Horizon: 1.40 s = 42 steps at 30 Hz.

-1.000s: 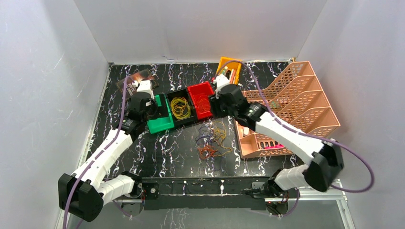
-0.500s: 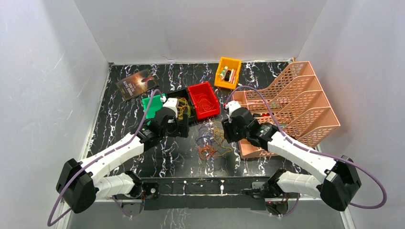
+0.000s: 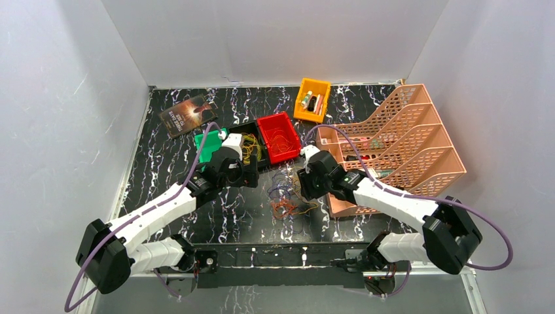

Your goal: Untangle the cables

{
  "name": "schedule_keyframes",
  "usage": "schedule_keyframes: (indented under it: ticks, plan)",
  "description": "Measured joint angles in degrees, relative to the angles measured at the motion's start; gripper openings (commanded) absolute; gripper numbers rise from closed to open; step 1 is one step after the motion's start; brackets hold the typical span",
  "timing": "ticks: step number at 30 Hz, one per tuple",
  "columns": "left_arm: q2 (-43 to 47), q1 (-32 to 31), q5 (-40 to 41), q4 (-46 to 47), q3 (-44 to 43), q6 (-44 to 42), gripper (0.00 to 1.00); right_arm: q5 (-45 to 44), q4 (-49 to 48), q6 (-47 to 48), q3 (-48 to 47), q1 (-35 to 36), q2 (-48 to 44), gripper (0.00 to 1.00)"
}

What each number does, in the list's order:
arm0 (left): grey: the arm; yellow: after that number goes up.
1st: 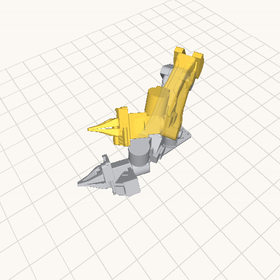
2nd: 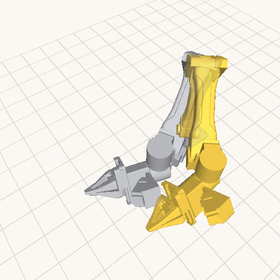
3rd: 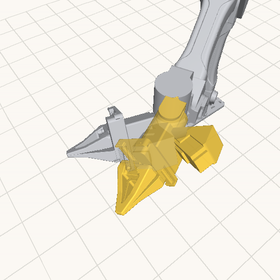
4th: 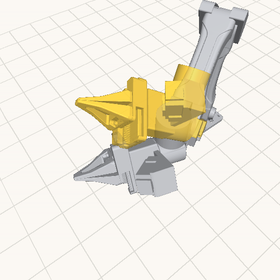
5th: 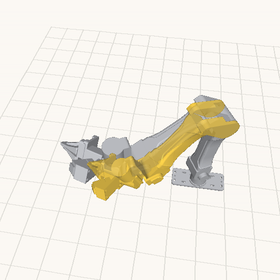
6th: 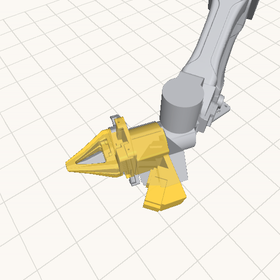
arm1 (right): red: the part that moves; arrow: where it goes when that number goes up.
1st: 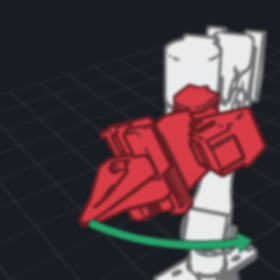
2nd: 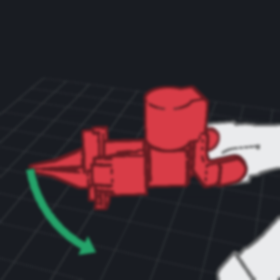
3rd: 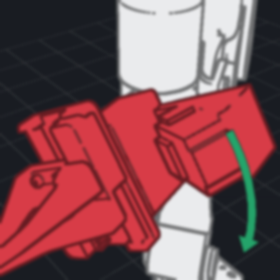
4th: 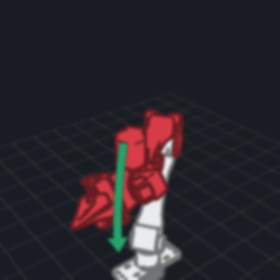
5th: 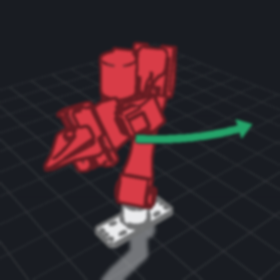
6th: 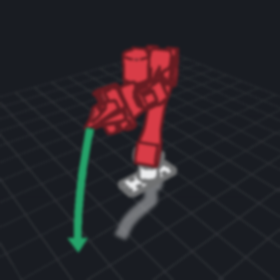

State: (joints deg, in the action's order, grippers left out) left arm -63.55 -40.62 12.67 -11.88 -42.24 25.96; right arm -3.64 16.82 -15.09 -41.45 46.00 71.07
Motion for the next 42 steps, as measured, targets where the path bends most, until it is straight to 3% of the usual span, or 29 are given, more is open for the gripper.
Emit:
schedule_keyframes:
  ticks: [6, 18, 31, 34, 42]
  plan:
    - [0.00, 0.00, 0.59, -0.17, -0.39, -0.48, 0.98, 0.44, -4.17, 0.00, 0.02, 0.00, 3.69, 0.38]
    - [1.14, 0.00, 2.16, -0.15, -0.85, -1.97, 0.98, -2.08, -6.32, -0.09, 0.09, 0.00, 5.38, 0.00]
    - [4.90, 0.00, 4.46, 2.47, -0.85, -5.95, 0.98, -7.10, 8.07, 1.86, -7.02, 0.00, -5.51, 0.00]
    - [5.81, 0.00, 4.48, 3.76, -0.81, -7.39, 0.98, -7.21, 9.68, 1.84, -8.81, 0.00, -6.34, 0.17]
    - [6.32, 0.00, 4.37, 4.59, -0.74, -8.09, 0.98, -8.70, 8.61, -1.66, -8.22, -0.31, -3.21, 0.19]
